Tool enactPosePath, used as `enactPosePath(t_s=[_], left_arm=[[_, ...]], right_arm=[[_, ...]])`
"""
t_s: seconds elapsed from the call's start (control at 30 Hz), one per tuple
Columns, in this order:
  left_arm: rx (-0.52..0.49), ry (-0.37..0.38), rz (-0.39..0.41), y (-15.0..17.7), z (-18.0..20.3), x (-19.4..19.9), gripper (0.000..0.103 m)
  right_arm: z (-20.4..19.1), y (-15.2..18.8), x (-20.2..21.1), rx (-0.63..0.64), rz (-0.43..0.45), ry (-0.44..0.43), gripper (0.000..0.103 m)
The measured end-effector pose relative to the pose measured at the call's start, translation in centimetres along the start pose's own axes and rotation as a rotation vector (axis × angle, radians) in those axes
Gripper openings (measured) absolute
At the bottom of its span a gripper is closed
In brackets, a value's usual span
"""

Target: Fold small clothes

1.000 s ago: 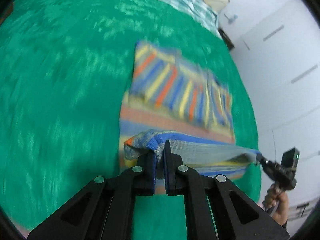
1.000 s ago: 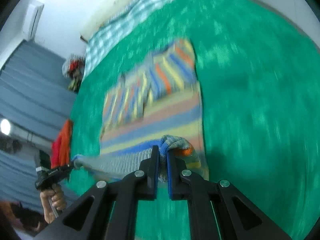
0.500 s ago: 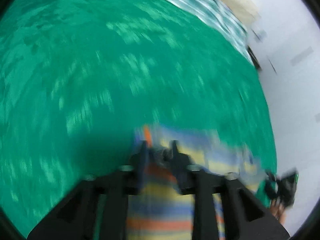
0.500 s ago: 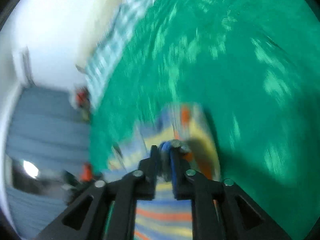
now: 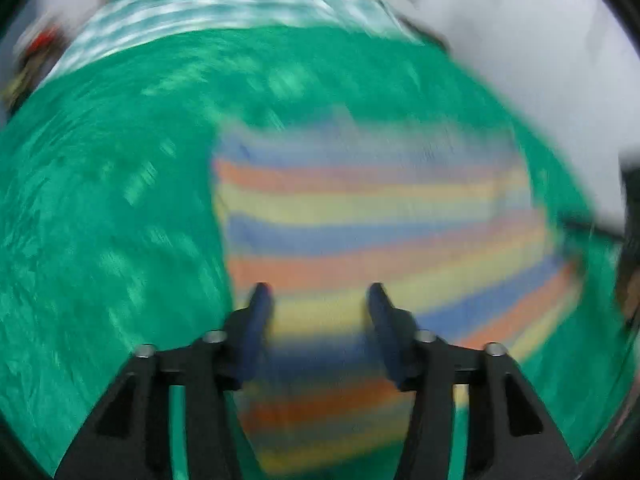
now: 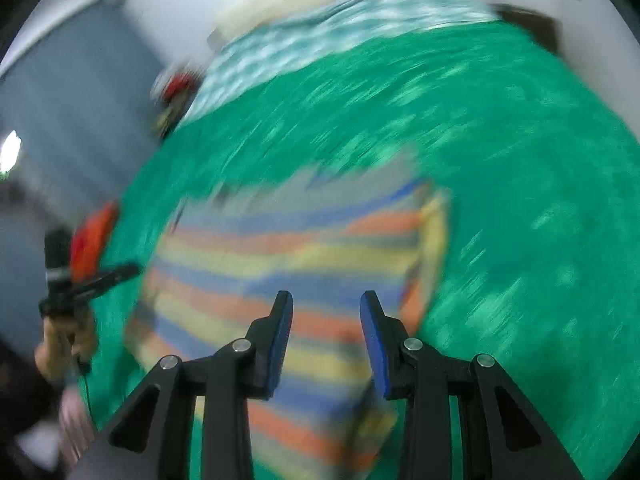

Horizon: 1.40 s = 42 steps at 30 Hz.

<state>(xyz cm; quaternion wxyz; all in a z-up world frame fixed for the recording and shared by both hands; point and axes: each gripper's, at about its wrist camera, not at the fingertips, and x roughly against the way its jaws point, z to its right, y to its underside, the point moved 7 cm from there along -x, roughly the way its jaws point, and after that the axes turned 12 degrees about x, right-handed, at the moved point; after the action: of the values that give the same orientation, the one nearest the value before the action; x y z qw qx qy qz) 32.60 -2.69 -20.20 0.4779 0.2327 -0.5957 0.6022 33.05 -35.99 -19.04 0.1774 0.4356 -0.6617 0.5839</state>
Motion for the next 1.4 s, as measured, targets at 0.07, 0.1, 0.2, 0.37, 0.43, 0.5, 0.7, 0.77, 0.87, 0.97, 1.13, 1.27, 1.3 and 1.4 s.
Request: enactPosePath(t_s=[0.07,0.1,0.2,0.37,0.43,0.5,0.7,0.77,0.87,0.97,1.13,1.27,1.3,1.4], left_arm=[[-0.059,-0.076,-0.06,3.2,-0.7,-1.4,0.041],[-0.046,-0.084,-0.029,3.7,-1.8,-0.7,0.041],[0.009,-0.185,-0.015,3.8,-3.6,1.6,0.055],[0.046,-0.097,0.065,5.0,-0.8,5.5,0.073],[0.062,-0.099,0.095,6.4,0.8,5.9,0.079],[0.067,-0.127,0.114,7.9,1.7,5.0,0.085],[0.084,-0.271,0.175,15.2,2.2,3.4,0.102],[0.088,-0.28,0.236,15.7,2.2,3.7,0.102],[0.096,-0.271,0.213,15.4,2.0,3.2,0.102],[0.108,-0.259,0.207,15.4,1.8,3.2,0.102],[0.105,-0.285,0.218,16.0,2.3,3.4,0.102],[0.111,-0.291,0.214,16.1,2.3,3.4,0.102],[0.112,-0.291,0.213,16.1,2.2,3.3,0.102],[0.113,-0.295,0.209,16.1,2.2,3.3,0.102]], right_arm=[[-1.6,3.8,-1.7,0.081,-0.124,0.012,0.036],[-0.9,6.2,-2.5,0.105,-0.201,0.076,0.033],[0.2,8.2,-0.3,0.063,-0.165,0.125,0.033],[-3.2,6.0,3.9,0.109,-0.054,0.168,0.039],[-4.9,5.2,3.1,0.135,-0.031,0.14,0.039],[-5.1,5.9,1.6,0.107,-0.041,0.124,0.039],[-2.8,11.8,2.9,-0.043,-0.075,0.253,0.043],[-3.4,12.9,5.4,-0.052,-0.01,0.337,0.059],[-3.2,15.6,4.4,-0.062,-0.069,0.445,0.076],[-3.7,16.2,3.4,-0.008,-0.057,0.463,0.085],[-3.7,16.4,3.0,0.02,-0.04,0.489,0.089],[-3.7,17.3,3.1,0.05,-0.034,0.523,0.091],[-3.5,17.4,3.1,0.052,-0.035,0.525,0.091],[-3.4,17.4,2.9,0.051,-0.034,0.523,0.092]])
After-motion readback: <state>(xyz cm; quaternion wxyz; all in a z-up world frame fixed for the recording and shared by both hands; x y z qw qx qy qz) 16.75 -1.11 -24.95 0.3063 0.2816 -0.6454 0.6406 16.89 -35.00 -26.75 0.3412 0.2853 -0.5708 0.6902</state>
